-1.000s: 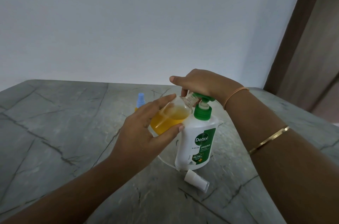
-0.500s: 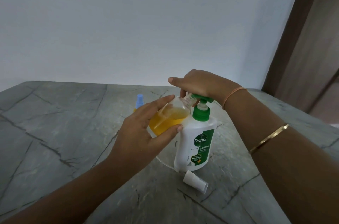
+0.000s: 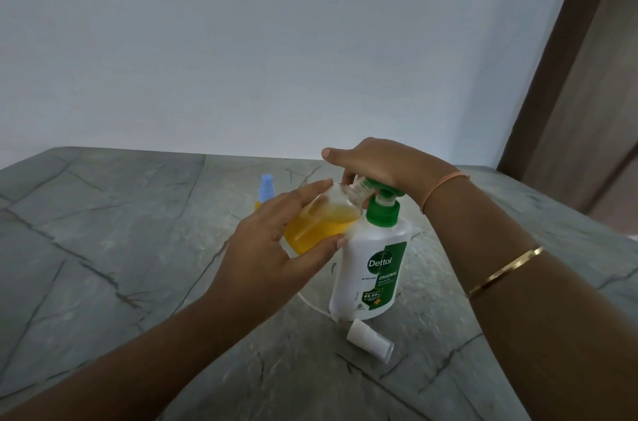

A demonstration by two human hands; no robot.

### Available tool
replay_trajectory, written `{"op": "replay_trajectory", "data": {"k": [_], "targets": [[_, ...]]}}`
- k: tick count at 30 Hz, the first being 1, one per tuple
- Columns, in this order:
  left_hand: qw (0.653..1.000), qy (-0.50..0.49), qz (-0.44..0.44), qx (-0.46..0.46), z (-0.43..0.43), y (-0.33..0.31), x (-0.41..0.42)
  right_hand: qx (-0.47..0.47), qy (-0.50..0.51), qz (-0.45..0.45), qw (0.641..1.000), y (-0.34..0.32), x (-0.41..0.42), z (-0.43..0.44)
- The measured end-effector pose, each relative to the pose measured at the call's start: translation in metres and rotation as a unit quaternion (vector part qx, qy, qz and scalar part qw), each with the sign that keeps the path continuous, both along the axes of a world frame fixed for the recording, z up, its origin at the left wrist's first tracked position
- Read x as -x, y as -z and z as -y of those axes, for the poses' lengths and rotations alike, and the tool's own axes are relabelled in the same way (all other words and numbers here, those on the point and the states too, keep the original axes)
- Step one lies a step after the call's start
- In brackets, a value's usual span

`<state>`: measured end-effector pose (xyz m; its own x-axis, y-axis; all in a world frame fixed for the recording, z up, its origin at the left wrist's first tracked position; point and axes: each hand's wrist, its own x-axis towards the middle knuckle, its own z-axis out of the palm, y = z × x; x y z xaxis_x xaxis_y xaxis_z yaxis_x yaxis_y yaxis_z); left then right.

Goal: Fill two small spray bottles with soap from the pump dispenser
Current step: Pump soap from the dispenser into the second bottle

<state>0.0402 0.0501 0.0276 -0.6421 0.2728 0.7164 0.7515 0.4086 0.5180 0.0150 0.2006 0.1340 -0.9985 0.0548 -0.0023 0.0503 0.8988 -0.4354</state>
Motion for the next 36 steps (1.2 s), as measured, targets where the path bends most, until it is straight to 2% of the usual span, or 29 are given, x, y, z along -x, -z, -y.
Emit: {"op": "replay_trajectory", "data": {"k": [7,19,29,36], "targets": [[1.000,-0.001,0.010,-0.014,-0.0012,-0.0020,-0.0025,-0.019,-0.009,-0.039,0.999,-0.0053,0.0033,-0.0012],[1.000,0.000,0.000,-0.009,0.0021,-0.0007,0.0005,0.010,-0.006,-0.013,1.000,0.0015,0.0048,-0.0006],[1.000,-0.002,0.001,-0.022,0.0014,-0.0012,-0.0003,-0.032,-0.022,-0.037,0.999,-0.0064,0.0048,-0.0001],[1.000,-0.004,-0.001,-0.016,0.0022,-0.0019,0.0008,0.022,-0.013,-0.006,1.000,-0.0031,0.0048,-0.0003]]}}
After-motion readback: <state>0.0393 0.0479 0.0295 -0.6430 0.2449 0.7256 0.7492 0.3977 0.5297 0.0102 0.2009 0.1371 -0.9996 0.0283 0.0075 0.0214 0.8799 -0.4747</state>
